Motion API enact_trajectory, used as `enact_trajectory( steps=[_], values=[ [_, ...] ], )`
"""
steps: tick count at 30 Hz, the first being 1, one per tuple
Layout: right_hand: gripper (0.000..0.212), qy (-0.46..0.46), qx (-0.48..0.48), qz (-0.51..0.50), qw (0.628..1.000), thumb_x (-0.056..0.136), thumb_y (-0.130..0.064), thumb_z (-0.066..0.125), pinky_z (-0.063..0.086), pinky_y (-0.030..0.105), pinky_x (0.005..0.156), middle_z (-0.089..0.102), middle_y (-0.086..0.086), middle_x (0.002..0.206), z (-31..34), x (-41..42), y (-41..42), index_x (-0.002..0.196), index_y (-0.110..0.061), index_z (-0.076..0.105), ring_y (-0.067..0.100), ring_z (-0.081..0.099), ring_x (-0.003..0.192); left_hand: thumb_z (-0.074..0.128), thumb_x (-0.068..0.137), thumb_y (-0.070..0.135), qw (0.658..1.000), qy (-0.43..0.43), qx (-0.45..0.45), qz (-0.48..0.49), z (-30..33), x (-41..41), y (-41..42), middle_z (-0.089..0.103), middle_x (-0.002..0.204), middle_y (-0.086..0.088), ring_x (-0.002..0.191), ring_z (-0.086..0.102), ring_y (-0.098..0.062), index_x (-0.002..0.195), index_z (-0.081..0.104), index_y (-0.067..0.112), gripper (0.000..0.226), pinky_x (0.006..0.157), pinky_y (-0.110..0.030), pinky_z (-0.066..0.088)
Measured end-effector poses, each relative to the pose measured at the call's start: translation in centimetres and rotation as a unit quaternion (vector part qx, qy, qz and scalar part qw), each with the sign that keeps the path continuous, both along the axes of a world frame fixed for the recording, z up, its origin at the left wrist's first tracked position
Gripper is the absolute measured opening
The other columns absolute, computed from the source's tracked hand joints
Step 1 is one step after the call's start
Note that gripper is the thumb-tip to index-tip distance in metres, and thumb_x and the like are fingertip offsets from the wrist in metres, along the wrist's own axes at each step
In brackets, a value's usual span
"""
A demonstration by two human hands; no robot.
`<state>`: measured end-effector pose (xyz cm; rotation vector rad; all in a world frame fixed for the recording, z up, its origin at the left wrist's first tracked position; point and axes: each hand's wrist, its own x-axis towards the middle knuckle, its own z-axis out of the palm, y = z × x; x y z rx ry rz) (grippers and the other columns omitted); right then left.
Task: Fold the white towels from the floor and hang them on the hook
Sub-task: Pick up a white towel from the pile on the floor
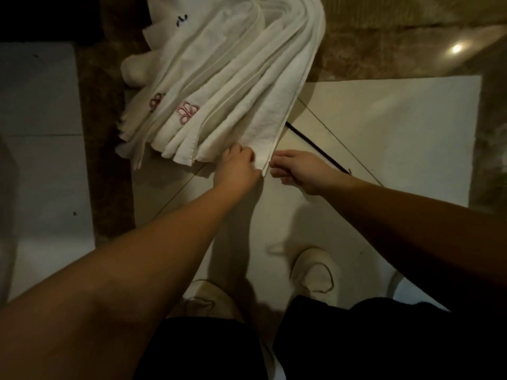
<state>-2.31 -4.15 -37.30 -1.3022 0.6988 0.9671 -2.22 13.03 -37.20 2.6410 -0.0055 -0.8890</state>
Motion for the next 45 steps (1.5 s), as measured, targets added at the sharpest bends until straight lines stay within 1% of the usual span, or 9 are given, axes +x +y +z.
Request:
enact_trajectory(
  steps=[8,14,17,20,23,26,31,40,45],
  values=[
    [0.023,0.026,-0.063,0.096,0.993,0.099,-0.029,0.06,0.028,0.019,0.04,0.059,0.0,0.063,-0.4,0.4,0.1,0.083,-0.017,0.069,0.011,0.048,0.052,0.059,0.093,0.025,0.999,-0.009,-0.001,-0.045,0.4,0.7,0.2,0.054,0.121,-0.016,0.114,0.05,-0.034,0.111,0.066,0.009,0.025,0.092,-0.042,0.045],
    [0.025,0.022,-0.109,0.122,0.986,0.098,-0.029,0.061,0.032,0.022,0.043,0.062,0.007,0.073,-0.4,1.0,0.0,0.081,-0.012,0.068,0.014,0.05,0.056,0.069,0.091,0.02,0.97,0.121,-0.168,0.13,1.0,2.4,2.2,0.064,0.09,0.002,0.086,0.06,-0.017,0.094,0.072,0.021,0.004,0.069,-0.025,0.048],
    [0.018,-0.017,-0.131,0.121,0.984,0.1,-0.019,0.05,0.036,0.029,0.057,0.058,0.01,0.081,1.0,1.2,0.0,0.089,-0.011,0.062,0.02,0.049,0.068,0.068,0.091,0.008,0.925,0.189,-0.239,0.228,2.5,2.8,2.5,0.062,0.081,-0.004,0.081,0.06,-0.022,0.083,0.064,0.019,0.014,0.074,-0.034,0.054],
    [0.03,-0.056,-0.196,0.154,0.967,0.1,-0.007,0.038,0.041,0.035,0.078,0.058,0.028,0.118,4.3,1.1,-1.0,0.118,0.006,0.057,0.04,0.055,0.103,0.066,0.09,0.003,0.903,0.207,-0.27,0.261,5.8,2.8,2.5,0.06,0.085,-0.006,0.08,0.06,-0.025,0.085,0.057,0.021,0.02,0.067,-0.035,0.057],
    [0.036,-0.067,-0.226,0.186,0.954,0.103,-0.002,0.033,0.045,0.04,0.08,0.043,0.041,0.135,9.4,1.3,-2.4,0.13,0.02,0.043,0.051,0.047,0.12,0.058,0.092,-0.001,0.872,0.187,-0.322,0.318,11.7,3.0,2.9,0.057,0.093,-0.01,0.073,0.059,-0.026,0.089,0.051,0.023,0.025,0.054,-0.03,0.055],
    [0.033,-0.09,-0.232,0.111,0.962,0.102,-0.013,0.037,0.052,0.024,0.062,0.058,0.02,0.116,16.8,1.8,-3.1,0.126,0.005,0.051,0.03,0.061,0.093,0.047,0.096,-0.005,0.833,0.162,-0.369,0.38,19.2,3.5,3.4,0.057,0.092,-0.009,0.067,0.058,-0.023,0.086,0.056,0.019,0.027,0.054,-0.03,0.055],
    [0.03,-0.077,-0.224,0.017,0.971,0.098,-0.02,0.035,0.06,0.044,0.086,0.061,0.017,0.117,29.8,2.6,-4.3,0.117,-0.006,0.054,0.033,0.068,0.1,0.043,0.1,-0.003,0.801,0.157,-0.394,0.422,33.0,4.2,4.3,0.065,0.097,-0.007,0.072,0.061,-0.017,0.087,0.07,0.014,0.035,0.061,-0.025,0.055],
    [0.04,-0.134,-0.221,-0.048,0.965,0.097,-0.02,0.034,0.058,0.038,0.083,0.062,0.01,0.125,55.1,4.4,-5.4,0.13,-0.009,0.052,0.019,0.075,0.087,0.042,0.098,-0.002,0.73,0.067,-0.449,0.511,58.8,2.1,8.6,0.066,0.098,-0.012,0.078,0.069,-0.019,0.096,0.068,0.005,0.027,0.066,-0.026,0.056],
    [0.037,-0.195,-0.227,-0.023,0.954,0.1,-0.019,0.04,0.056,0.024,0.06,0.063,0.002,0.095,67.4,4.7,-4.8,0.131,-0.002,0.051,0.012,0.067,0.07,0.042,0.089,-0.019,0.795,-0.002,-0.404,0.453,71.2,-2.0,12.3,0.066,0.103,-0.011,0.094,0.068,-0.018,0.12,0.062,-0.004,0.039,0.085,-0.03,0.058]
  ],
)
